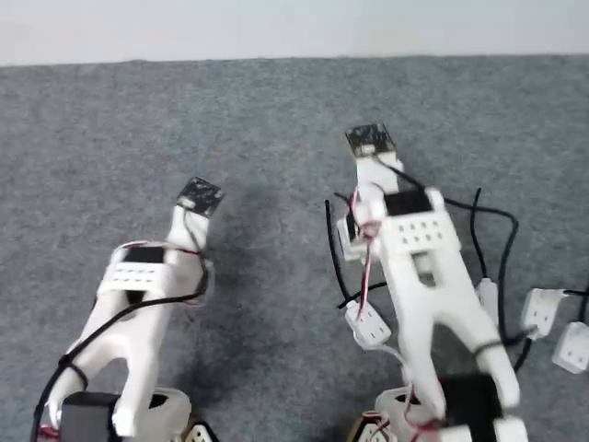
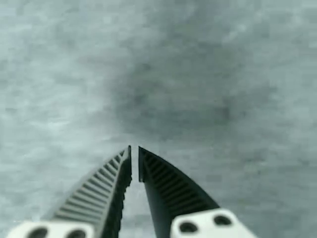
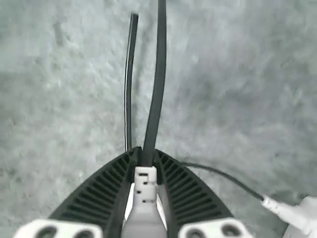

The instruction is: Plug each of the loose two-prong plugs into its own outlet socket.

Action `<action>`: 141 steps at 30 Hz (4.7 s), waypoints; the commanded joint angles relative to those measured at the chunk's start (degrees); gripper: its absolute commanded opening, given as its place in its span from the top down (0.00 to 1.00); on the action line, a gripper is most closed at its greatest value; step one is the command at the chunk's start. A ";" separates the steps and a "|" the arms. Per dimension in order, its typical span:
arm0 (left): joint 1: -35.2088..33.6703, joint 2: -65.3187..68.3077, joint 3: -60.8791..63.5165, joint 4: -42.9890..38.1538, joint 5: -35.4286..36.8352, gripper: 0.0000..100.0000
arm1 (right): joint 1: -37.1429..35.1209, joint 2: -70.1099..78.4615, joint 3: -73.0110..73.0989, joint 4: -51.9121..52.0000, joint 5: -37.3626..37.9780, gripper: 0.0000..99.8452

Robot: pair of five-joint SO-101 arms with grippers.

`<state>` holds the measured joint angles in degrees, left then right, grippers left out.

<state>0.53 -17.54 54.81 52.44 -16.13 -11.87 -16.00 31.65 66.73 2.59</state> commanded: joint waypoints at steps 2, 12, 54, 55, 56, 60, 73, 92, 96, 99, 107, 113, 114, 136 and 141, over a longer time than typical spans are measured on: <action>22.24 -1.23 -7.69 8.70 31.21 0.93 | 5.76 -8.75 8.44 -5.93 -1.41 0.99; 49.85 -1.23 -8.75 2.64 55.03 0.57 | 16.40 -0.57 4.31 -6.02 -1.41 0.99; 15.47 24.79 -25.45 6.77 52.66 0.89 | 7.43 3.30 2.73 -6.37 -0.88 0.99; 14.51 24.79 -25.36 6.77 50.99 0.89 | 5.93 3.30 2.64 -6.46 -1.67 0.99; 13.54 24.79 -25.27 6.95 49.58 0.89 | 4.44 3.30 2.46 -6.46 -2.64 0.99; 9.23 24.79 -25.54 7.91 43.52 0.88 | -1.71 3.74 1.41 -8.92 -4.92 0.99; 7.91 24.18 -24.75 13.01 35.08 0.58 | -4.79 32.31 -21.27 -0.48 -4.13 0.87; -2.73 -5.98 -5.23 9.93 22.68 0.58 | 0.31 15.43 -4.40 -8.04 -9.58 0.99; -6.24 -3.78 -3.82 7.12 20.75 0.58 | -2.77 17.19 -4.48 -8.13 -9.58 0.99; -6.77 -3.08 -3.91 6.59 20.75 0.58 | -5.14 16.92 -4.48 -9.01 -9.23 0.99; -7.03 -2.46 -3.91 4.75 20.75 0.58 | -9.80 18.07 -3.78 -8.92 -9.32 0.99; -7.03 -2.46 -3.74 4.57 20.75 0.58 | -9.63 18.68 -5.63 -8.48 -9.76 0.99; -7.03 -2.46 -3.65 4.57 20.75 0.58 | -9.10 17.80 -5.71 -8.40 -10.02 0.99; -6.68 -2.46 -3.38 4.48 20.75 0.58 | -12.62 22.90 -3.87 -13.76 -17.76 0.88; -5.71 -2.37 -2.95 4.48 19.08 0.58 | -12.62 27.38 -7.74 -12.44 -18.81 1.00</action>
<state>-6.24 -20.00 51.82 58.07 4.88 -23.65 9.67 28.13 54.15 -15.34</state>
